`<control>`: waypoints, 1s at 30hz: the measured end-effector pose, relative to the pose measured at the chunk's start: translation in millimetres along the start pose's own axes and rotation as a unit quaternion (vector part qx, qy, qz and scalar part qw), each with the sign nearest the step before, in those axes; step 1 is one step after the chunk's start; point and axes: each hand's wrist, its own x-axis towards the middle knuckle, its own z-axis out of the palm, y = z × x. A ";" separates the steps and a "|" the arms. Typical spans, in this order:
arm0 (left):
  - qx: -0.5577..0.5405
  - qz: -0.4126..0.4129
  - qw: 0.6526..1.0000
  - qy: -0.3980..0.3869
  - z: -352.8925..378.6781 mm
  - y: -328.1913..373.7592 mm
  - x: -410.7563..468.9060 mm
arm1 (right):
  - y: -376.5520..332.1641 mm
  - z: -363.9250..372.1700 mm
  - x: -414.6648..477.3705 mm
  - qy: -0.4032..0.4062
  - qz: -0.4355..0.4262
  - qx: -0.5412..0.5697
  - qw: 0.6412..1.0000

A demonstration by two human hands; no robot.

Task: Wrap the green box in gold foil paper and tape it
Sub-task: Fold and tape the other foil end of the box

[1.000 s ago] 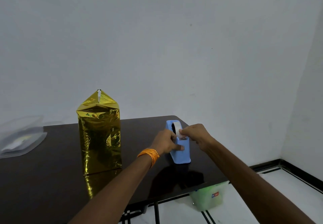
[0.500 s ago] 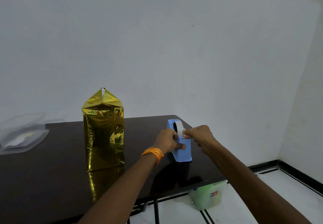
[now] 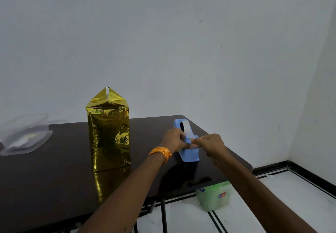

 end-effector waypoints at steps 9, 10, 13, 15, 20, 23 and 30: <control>0.011 0.009 1.000 -0.002 1.9 -2.5 0.5 | 4.4 -9.8 -1.4 -0.013 -0.028 -0.217 0.976; 0.015 0.009 1.000 -0.005 2.0 -2.1 0.4 | 8.2 -11.9 -1.9 -0.015 -0.031 -0.231 0.972; 0.041 0.012 0.999 -0.027 -0.9 1.1 -1.8 | 11.2 -21.0 -5.8 0.014 -0.075 -0.221 0.972; 0.069 0.027 0.996 -0.053 -6.9 4.2 -5.4 | 2.3 -24.6 -7.2 0.028 -0.104 -0.207 0.972; 0.064 0.068 0.993 0.077 -54.6 10.5 -14.8 | -34.4 -12.3 -8.6 0.016 -0.165 -0.146 0.975; 0.033 0.102 0.982 0.157 -105.0 16.3 -23.2 | -55.3 6.5 -4.8 0.019 -0.196 -0.090 0.976; -0.026 0.132 0.951 0.277 -214.6 20.5 -50.8 | -97.8 74.2 -4.2 -0.114 -0.261 0.025 0.958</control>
